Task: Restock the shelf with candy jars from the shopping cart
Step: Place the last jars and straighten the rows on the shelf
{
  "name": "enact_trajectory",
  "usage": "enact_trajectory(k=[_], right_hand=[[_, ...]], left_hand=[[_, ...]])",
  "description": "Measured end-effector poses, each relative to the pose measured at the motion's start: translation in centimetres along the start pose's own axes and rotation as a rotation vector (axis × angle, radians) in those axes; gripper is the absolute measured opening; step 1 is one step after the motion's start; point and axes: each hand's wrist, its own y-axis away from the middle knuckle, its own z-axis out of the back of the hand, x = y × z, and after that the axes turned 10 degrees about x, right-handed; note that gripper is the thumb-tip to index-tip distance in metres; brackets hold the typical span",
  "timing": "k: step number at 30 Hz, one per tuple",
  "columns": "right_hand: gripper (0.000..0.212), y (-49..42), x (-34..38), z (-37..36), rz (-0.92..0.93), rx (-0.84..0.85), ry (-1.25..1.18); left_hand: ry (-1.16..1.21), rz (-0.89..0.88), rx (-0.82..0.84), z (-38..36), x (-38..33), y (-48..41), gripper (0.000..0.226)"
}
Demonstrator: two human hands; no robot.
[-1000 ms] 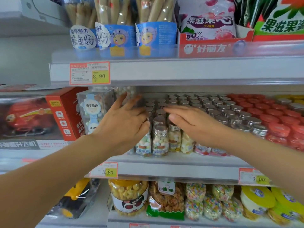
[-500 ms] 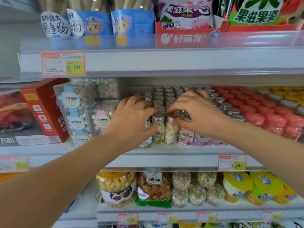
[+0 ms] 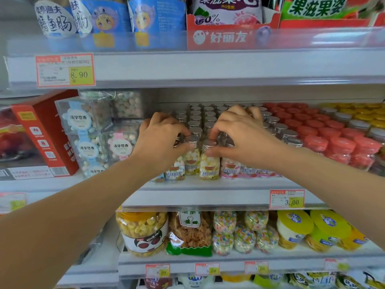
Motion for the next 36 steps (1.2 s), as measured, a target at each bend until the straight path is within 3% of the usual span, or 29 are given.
enact_trajectory(k=[10, 19, 24, 29, 33, 36], right_hand=[[0.057, 0.3, -0.7, 0.5, 0.041, 0.050, 0.026], [0.046, 0.0, -0.9, 0.6, 0.020, 0.068, 0.049], [0.068, 0.9, -1.1, 0.6, 0.017, 0.080, -0.078], [0.036, 2.5, -3.0, 0.2, -0.007, -0.071, -0.054], [0.043, 2.5, -3.0, -0.7, -0.017, -0.062, -0.038], [0.038, 2.4, -3.0, -0.9, -0.022, -0.089, -0.084]], left_hand=[[0.014, -0.141, 0.056, 0.5, 0.6, -0.1, 0.033], [0.087, -0.216, 0.107, 1.0, 1.0, 0.5, 0.033], [0.071, -0.201, 0.105, 0.8, 0.8, 0.6, 0.027], [0.019, -0.211, -0.033, 0.8, 0.0, 1.2, 0.064], [-0.036, -0.301, -0.062, 0.1, -2.0, 1.0, 0.055], [-0.028, -0.258, -0.063, -0.8, -3.3, 0.5, 0.051]])
